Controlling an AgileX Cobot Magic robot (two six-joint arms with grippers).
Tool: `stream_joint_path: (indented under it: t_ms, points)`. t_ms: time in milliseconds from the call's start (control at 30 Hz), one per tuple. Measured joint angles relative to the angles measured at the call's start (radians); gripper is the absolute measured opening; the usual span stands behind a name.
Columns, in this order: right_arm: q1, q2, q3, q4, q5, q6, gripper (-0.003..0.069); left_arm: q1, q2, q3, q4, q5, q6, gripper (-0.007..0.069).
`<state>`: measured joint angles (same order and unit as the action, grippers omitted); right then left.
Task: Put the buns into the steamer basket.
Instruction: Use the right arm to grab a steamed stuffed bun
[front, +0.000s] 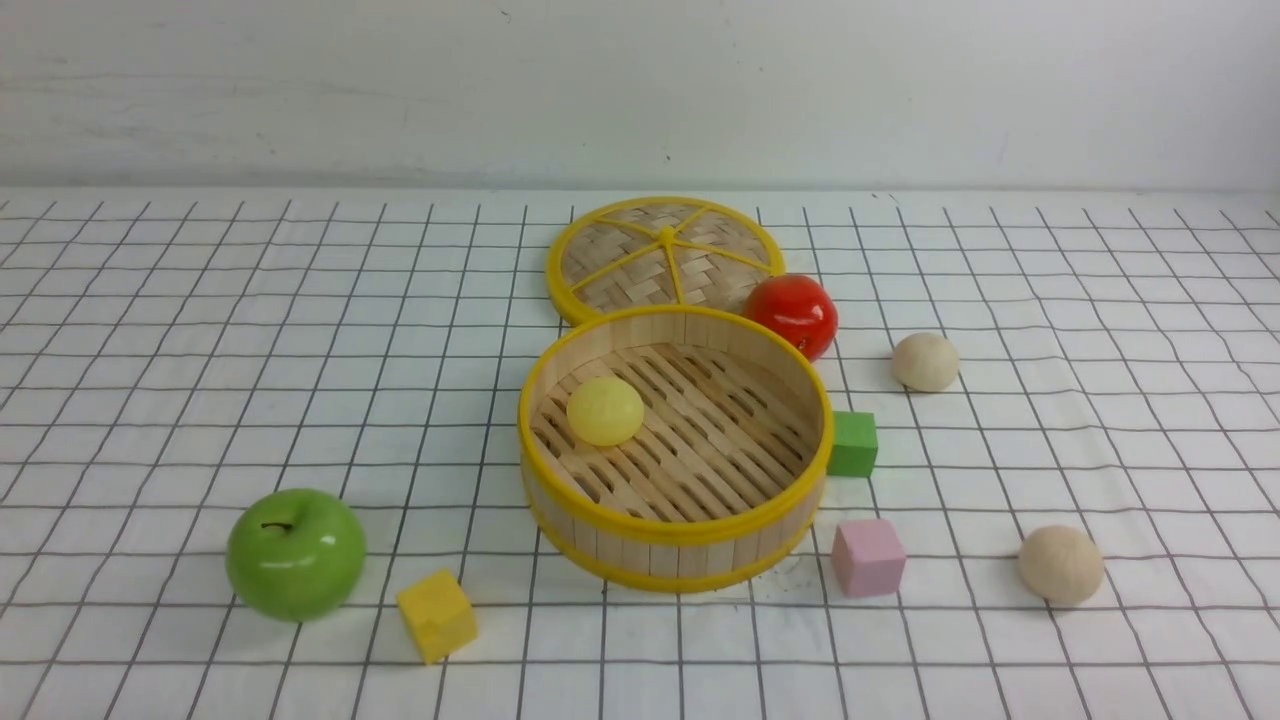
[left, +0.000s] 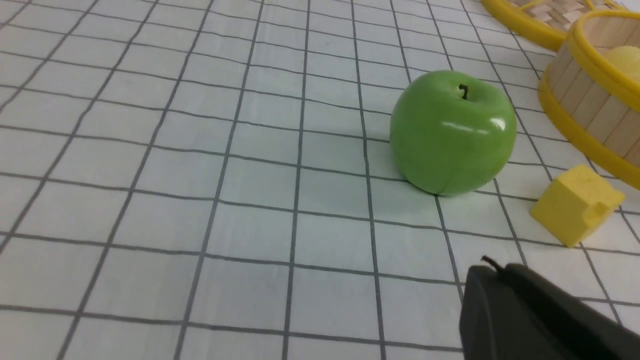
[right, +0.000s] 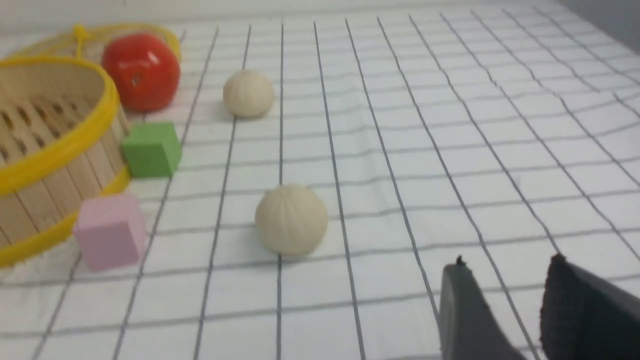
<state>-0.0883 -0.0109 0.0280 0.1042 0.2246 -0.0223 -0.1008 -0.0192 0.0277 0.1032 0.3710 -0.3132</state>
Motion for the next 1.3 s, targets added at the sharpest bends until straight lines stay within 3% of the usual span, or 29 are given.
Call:
stream_joint_path:
  t_ms: [333,500,767,933,1100,1300]
  points:
    - [0.000,0.000,0.000,0.163,-0.352,-0.028,0.0239,0.037,0.000,0.000,-0.011,0.000,0.000,0.0015]
    - [0.000,0.000,-0.052,0.173,-0.377,0.000,0.0239,0.037,0.000,0.000,-0.011,0.000,0.001,0.0016]
    - [0.000,0.248,-0.544,0.174,-0.083,0.022,0.0239,0.037,0.000,0.000,-0.014,0.000,0.001,0.0016]
    - [0.000,0.594,-0.800,0.182,0.198,0.035,0.0239,0.037,0.000,0.000,-0.014,0.000,0.001,0.0016]
    - [0.005,0.851,-0.818,0.199,0.237,0.022,0.0239,0.037,0.000,0.000,-0.014,0.000,0.001,0.0016]
    - [0.125,1.206,-0.867,0.217,0.313,-0.079,0.0239,0.039,0.000,0.000,-0.014,0.000,0.001,0.0016]
